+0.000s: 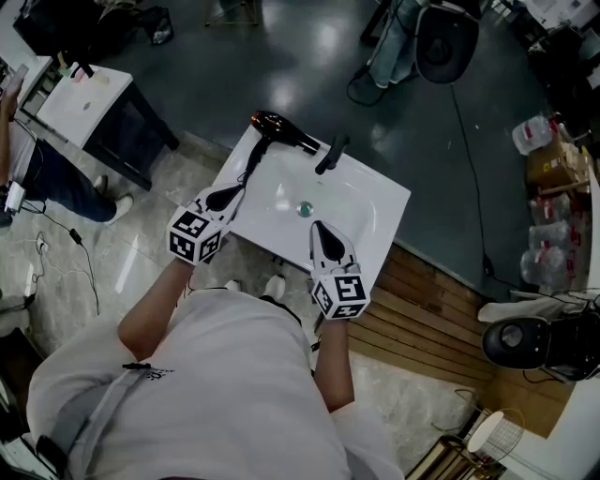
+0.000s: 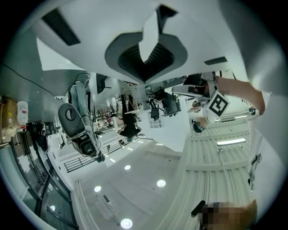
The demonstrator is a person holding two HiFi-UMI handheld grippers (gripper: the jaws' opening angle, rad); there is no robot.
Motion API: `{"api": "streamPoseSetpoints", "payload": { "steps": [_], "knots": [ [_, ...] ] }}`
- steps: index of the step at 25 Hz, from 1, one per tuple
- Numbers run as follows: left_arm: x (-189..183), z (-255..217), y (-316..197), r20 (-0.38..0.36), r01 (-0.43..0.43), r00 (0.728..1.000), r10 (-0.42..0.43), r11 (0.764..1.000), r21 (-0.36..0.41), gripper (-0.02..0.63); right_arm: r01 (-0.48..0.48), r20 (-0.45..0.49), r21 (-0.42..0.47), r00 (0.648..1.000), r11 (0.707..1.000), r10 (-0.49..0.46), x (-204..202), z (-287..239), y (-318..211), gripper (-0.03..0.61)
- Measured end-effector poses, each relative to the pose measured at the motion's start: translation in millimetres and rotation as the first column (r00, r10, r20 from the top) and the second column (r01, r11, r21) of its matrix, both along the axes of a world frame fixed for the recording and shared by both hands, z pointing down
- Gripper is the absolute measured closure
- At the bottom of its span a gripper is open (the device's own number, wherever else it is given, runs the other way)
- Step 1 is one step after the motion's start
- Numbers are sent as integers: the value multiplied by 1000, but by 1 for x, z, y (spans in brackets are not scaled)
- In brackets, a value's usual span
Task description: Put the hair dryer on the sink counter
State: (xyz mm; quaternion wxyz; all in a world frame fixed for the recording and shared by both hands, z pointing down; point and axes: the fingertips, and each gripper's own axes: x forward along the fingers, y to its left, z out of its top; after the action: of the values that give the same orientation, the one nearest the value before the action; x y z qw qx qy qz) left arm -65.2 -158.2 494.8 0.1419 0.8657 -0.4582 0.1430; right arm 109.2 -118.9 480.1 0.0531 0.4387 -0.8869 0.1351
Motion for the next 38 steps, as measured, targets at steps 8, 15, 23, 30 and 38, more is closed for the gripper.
{"api": "streamPoseSetpoints", "payload": {
  "steps": [8,15,23,30,38],
  "knots": [
    [-27,-5,15,-24,-27,999,27,1000,15,611,-41,8,30,999,999,41,-20,-17,14,571],
    [-49,-10,30,-45,-65,997,68,996,56,611,-90,5,57,996,994,90,-36,-30,31,571],
    [-73,-5,45,-56,-96,993,100,993,63,611,-147,1,75,989,986,148,-47,-36,52,571],
    [-86,-6,46,-60,-114,991,119,990,80,611,-202,20,78,979,976,201,-51,-37,61,571],
    [-86,-2,44,-94,-139,985,145,988,66,611,-226,14,77,974,971,226,-53,-36,63,571]
  ]
}}
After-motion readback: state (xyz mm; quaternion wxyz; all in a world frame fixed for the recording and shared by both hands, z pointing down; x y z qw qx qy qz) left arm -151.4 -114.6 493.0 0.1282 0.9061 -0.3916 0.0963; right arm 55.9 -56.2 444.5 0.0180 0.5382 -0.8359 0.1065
